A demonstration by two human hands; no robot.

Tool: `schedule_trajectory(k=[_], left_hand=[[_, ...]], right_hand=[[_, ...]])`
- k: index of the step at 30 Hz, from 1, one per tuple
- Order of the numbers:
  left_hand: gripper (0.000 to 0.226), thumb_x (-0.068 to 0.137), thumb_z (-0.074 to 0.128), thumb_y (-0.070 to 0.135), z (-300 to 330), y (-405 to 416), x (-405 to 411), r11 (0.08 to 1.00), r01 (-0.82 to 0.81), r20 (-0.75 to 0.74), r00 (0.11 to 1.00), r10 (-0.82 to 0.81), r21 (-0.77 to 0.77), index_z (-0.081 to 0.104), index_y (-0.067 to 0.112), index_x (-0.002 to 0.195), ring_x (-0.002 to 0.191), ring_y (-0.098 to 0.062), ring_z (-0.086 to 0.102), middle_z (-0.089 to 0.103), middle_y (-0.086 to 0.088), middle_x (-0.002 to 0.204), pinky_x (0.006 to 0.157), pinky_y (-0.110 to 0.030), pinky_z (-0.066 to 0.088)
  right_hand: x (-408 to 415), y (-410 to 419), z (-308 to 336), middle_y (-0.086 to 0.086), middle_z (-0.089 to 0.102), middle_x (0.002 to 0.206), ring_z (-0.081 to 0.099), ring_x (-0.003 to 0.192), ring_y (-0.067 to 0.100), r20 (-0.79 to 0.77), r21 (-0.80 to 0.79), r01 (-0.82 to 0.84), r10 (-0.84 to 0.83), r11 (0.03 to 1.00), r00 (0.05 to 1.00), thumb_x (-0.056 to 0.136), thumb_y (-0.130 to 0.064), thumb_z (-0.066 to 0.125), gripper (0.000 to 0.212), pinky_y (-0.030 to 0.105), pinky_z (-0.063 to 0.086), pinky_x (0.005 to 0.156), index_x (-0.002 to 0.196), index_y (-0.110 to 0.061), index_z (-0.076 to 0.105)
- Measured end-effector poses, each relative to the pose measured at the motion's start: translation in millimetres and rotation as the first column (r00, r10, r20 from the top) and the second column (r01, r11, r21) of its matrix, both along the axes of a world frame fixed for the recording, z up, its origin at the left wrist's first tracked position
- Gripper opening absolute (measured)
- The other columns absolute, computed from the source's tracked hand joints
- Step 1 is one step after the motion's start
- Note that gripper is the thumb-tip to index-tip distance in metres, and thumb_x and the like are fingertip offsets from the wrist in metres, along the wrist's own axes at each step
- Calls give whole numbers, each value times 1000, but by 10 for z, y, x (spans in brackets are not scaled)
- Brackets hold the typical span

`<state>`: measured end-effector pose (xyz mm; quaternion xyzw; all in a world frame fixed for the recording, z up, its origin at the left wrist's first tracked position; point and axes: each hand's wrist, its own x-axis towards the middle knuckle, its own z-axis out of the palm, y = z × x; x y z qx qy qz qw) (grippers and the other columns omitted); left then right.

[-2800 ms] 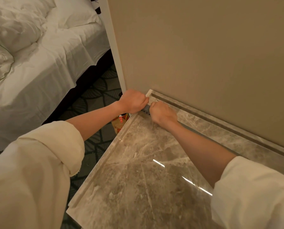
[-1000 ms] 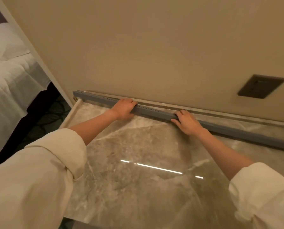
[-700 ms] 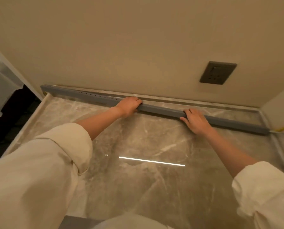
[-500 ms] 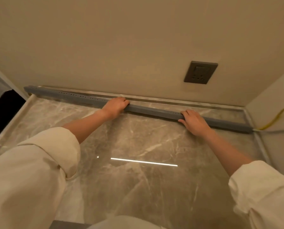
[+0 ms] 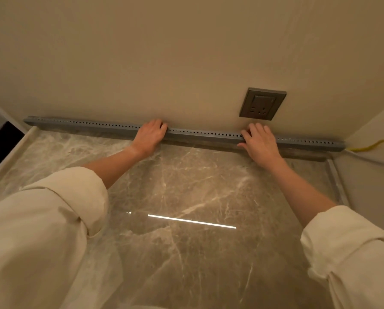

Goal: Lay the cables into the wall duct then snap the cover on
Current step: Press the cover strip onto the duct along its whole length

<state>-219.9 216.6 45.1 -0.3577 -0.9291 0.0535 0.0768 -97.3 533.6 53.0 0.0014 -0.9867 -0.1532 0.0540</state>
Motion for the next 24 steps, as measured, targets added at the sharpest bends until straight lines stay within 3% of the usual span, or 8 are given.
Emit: schedule_trajectory(k=[5, 11, 15, 19, 24], left_hand=[[43, 74, 56, -11, -38, 47, -61, 1000, -23, 17, 1000, 23, 18, 46, -2, 116, 100, -38, 49, 50, -22, 113, 79, -45, 42], [32, 83, 47, -9, -144, 13, -101, 997, -53, 8, 999, 52, 61, 51, -2, 114, 108, -37, 48, 55, -21, 115, 82, -45, 42], [35, 80, 53, -8, -211, 7, -93, 992, -87, 18, 996, 86, 87, 52, 0, 114, 106, -37, 50, 57, -19, 114, 83, -44, 43], [40, 84, 65, 22, -257, 34, -70, 986, -108, 49, 994, 102, 130, 52, 3, 117, 104, -35, 51, 59, -19, 112, 87, -44, 43], [44, 83, 66, 29, -241, 101, 12, 955, -172, 70, 985, 159, 242, 53, 2, 115, 107, -36, 50, 50, -21, 123, 88, -45, 44]], right_hand=[[-90, 8, -57, 18, 56, 108, 51, 98, 33, 14, -56, 33, -32, 998, 999, 86, -38, 59, 45, 42, 42, 83, 110, 1, 56], [-37, -81, -260, 22, 51, 101, 55, 84, 35, -46, -247, 104, -119, 963, 992, 82, -28, 68, 41, 42, 50, 66, 105, 0, 49], [-33, -113, -329, 21, 49, 98, 51, 86, 33, -73, -315, 148, -179, 937, 981, 82, -26, 69, 36, 41, 49, 63, 100, -3, 49], [7, -139, -376, 20, 50, 99, 50, 88, 34, -122, -355, 157, -212, 922, 970, 81, -24, 70, 36, 41, 48, 67, 102, -2, 52], [70, -211, -411, 21, 50, 101, 51, 90, 35, -192, -418, 140, -239, 897, 952, 83, -20, 69, 33, 42, 49, 72, 104, -1, 53]])
